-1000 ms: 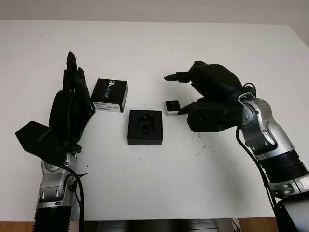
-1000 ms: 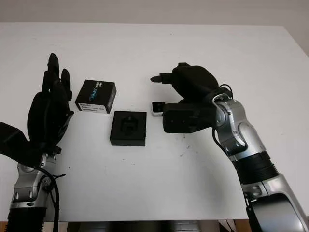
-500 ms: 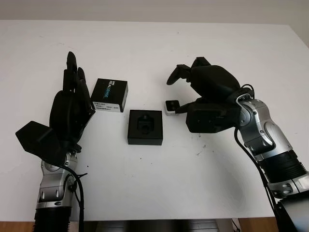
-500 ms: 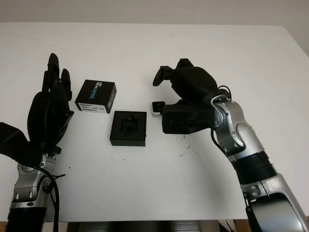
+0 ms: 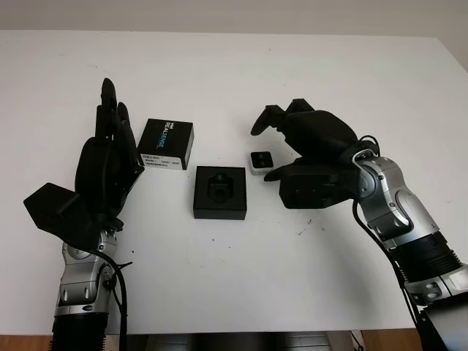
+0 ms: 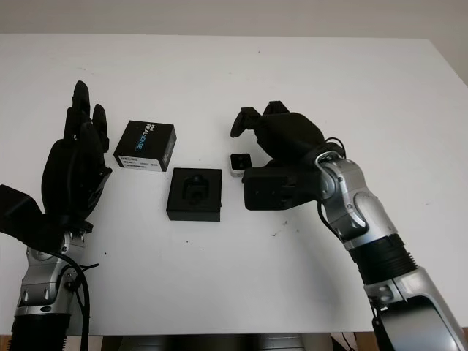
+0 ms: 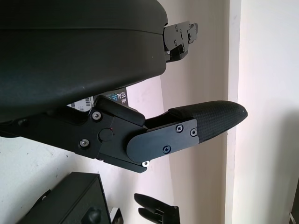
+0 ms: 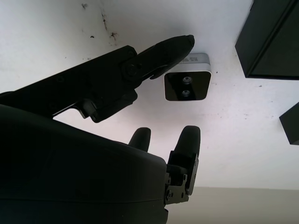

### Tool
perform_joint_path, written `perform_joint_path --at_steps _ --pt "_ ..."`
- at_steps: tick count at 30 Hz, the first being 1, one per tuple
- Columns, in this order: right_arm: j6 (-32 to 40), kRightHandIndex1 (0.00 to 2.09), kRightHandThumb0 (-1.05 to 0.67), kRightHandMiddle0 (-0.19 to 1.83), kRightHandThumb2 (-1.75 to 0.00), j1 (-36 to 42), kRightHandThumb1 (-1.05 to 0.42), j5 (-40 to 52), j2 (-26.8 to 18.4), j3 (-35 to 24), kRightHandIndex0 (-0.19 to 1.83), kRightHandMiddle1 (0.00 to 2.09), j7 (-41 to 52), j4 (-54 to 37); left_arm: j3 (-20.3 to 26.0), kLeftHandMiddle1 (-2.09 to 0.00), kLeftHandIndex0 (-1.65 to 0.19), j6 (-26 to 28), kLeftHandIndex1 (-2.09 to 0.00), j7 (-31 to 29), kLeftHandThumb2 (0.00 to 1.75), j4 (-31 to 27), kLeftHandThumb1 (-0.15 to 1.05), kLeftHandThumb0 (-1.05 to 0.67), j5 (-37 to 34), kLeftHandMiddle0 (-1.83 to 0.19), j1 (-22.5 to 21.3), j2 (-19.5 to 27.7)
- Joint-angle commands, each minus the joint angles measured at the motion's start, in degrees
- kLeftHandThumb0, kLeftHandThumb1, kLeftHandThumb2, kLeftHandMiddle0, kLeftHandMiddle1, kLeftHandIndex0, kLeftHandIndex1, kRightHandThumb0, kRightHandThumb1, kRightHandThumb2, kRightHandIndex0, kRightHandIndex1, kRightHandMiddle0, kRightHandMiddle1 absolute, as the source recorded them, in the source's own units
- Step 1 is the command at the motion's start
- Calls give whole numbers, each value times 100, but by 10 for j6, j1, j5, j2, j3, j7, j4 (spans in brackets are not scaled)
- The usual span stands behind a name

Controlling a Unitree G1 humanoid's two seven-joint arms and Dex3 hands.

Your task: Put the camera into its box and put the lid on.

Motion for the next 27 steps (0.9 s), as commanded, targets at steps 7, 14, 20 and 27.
perform_joint_path --at_steps 7,14,20,27 --pt "8 139 -60 -9 -6 2 -86 -2 5 7 -19 119 1 7 0 0 19 -2 0 3 73 -5 105 -78 3 19 1 0" --pt "0 136 -58 1 -5 -3 -87 -12 9 11 -11 113 -20 29 0 0 19 -5 0 0 72 -3 105 -79 1 19 1 2" --pt "1 161 -56 3 -6 -6 -89 -14 12 12 -16 122 -30 40 0 0 19 -3 0 -4 73 -5 105 -77 -1 19 2 3" --pt "-16 164 -51 7 -6 -10 -92 -10 11 13 -11 135 -40 59 0 0 19 5 0 1 73 -9 105 -77 2 19 2 2"
